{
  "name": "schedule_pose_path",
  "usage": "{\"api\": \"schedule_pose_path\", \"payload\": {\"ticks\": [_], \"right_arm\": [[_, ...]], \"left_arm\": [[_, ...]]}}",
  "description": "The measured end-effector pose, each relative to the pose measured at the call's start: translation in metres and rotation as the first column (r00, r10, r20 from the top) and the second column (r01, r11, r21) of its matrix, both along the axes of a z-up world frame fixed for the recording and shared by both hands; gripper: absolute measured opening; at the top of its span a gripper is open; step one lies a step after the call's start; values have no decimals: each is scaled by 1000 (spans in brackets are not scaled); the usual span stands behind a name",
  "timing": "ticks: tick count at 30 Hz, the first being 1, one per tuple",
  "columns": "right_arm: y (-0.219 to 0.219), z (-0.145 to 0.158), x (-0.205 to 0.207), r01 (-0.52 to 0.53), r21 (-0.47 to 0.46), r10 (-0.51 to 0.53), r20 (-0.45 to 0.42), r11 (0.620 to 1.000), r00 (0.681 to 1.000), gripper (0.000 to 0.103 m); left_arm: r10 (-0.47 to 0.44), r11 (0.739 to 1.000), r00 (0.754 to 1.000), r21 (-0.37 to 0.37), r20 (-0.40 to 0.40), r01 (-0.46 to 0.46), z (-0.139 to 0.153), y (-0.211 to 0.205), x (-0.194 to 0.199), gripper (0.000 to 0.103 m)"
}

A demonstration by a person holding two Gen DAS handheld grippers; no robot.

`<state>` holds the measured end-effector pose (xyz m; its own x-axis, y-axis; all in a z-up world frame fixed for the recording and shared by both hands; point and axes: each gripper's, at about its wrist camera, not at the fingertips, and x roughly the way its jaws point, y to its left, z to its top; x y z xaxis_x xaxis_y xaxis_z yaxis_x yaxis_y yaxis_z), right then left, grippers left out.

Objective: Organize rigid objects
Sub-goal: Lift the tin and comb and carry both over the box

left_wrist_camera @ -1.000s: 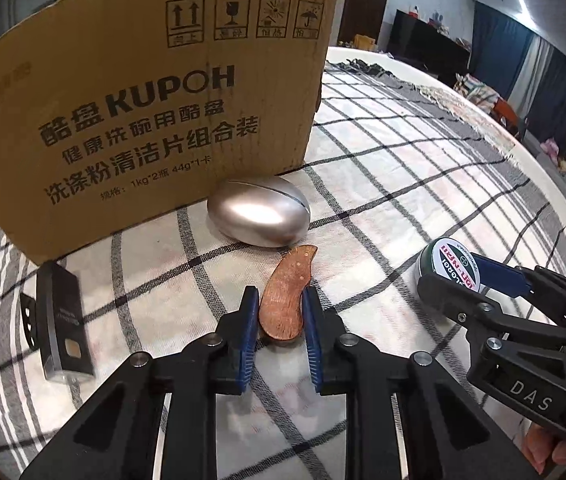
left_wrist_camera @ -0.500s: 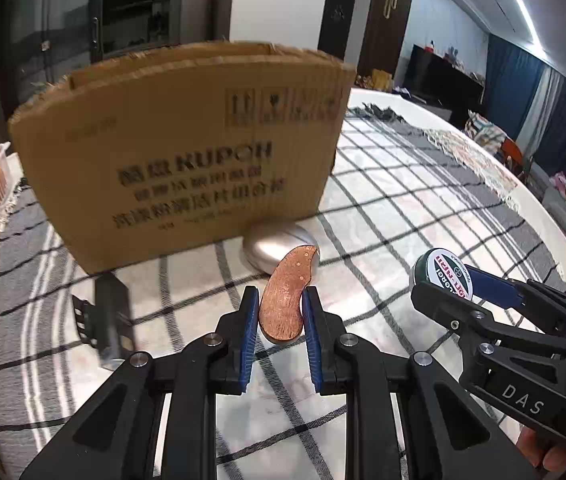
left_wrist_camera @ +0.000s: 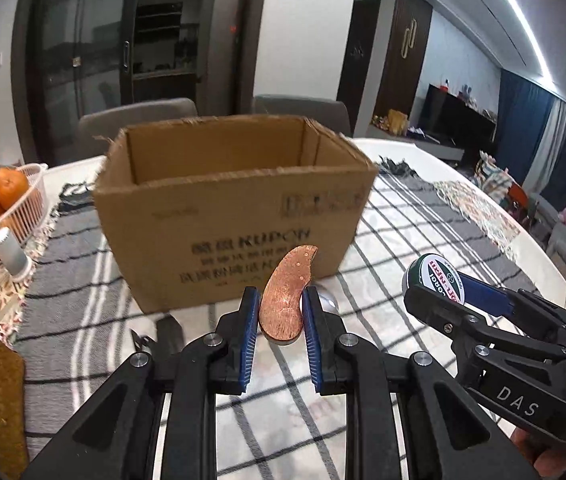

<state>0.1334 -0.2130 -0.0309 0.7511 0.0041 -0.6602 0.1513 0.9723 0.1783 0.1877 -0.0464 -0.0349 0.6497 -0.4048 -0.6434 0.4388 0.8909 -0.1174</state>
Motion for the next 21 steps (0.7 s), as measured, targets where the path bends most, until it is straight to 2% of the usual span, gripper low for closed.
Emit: {"api": "schedule_pose_path", "payload": {"ticks": [14,21], "right_arm": [[16,46,30,-56,-45,61,110,997,992,53],[26,63,54,-91,-102,104,132,991,986,53]], "left_arm": [[61,998,995,-28,74,-59,40,23,21,23],[88,996,990,3,111,-89,54,29,40,23]]}}
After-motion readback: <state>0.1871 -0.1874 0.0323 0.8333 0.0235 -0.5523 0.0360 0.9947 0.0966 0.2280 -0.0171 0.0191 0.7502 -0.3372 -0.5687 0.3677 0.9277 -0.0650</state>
